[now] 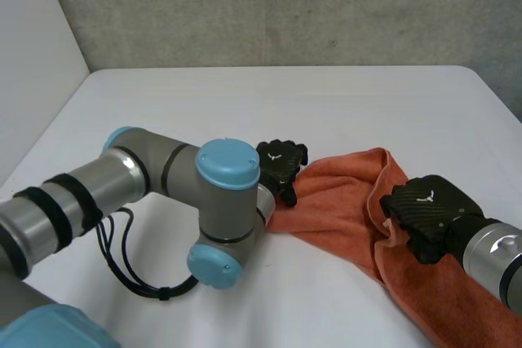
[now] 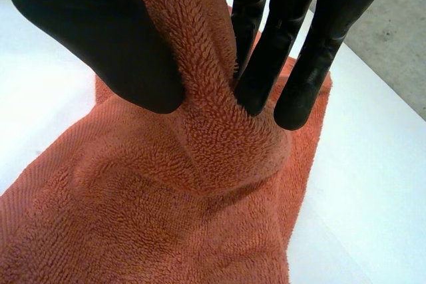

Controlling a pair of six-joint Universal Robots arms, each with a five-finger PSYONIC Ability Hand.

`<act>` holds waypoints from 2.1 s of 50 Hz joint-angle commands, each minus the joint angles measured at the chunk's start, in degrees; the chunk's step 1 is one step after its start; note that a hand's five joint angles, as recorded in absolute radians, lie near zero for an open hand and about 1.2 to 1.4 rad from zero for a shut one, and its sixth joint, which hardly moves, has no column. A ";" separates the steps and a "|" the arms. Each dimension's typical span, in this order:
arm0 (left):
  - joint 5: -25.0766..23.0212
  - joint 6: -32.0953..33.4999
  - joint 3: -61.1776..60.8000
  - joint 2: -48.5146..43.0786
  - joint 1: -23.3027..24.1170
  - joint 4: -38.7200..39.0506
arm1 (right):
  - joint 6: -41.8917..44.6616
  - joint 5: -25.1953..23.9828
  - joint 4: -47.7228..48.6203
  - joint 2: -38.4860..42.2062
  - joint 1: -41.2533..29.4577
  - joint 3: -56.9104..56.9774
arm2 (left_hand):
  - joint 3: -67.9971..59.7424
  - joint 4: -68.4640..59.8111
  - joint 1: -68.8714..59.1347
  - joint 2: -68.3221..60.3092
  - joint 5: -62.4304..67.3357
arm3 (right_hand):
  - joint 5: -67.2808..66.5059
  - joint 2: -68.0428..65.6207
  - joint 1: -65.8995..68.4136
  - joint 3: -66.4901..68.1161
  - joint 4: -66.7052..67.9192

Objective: Fold the laundry

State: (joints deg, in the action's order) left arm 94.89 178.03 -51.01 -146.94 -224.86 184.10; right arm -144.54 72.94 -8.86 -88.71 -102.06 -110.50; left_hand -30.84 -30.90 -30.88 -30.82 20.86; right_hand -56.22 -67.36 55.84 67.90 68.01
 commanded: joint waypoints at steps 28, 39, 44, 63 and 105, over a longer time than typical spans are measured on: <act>5.57 4.59 -19.10 26.77 -5.22 4.96 | 1.71 -0.42 -9.82 -3.13 0.90 7.57 | -49.16 -49.10 -49.12 -49.18 49.14 | -13.78 -12.64 24.16 12.10 11.99; 3.91 9.27 -26.08 27.51 -13.50 3.63 | 11.74 0.27 -12.97 8.18 3.19 17.31 | -49.16 -49.10 -49.12 -49.18 49.14 | -13.78 -12.64 24.16 12.10 11.99; 1.61 9.35 -13.94 23.10 -13.50 6.09 | 8.40 7.31 -2.48 13.04 2.04 29.99 | -49.16 -49.10 -49.12 -49.18 49.14 | -13.78 -12.64 24.16 12.10 11.99; 5.31 13.22 -2.51 34.70 -17.28 17.34 | 4.09 9.86 23.10 9.70 -3.76 40.98 | -49.16 -49.10 -49.12 -49.18 49.14 | -13.78 -12.64 24.16 12.10 11.99; 4.87 12.43 -40.48 39.27 -19.21 17.26 | -31.15 0.54 13.26 2.67 5.47 2.66 | -49.16 -49.10 -49.12 -49.18 49.14 | 42.68 43.82 -32.29 -44.36 -44.47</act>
State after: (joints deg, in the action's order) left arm 99.72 190.83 -92.56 -108.34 -243.95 201.43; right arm -171.81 73.31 5.64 -83.67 -95.91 -106.36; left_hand -69.60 -69.70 -66.97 -69.49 58.66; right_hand -13.23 -23.81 20.78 23.57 23.14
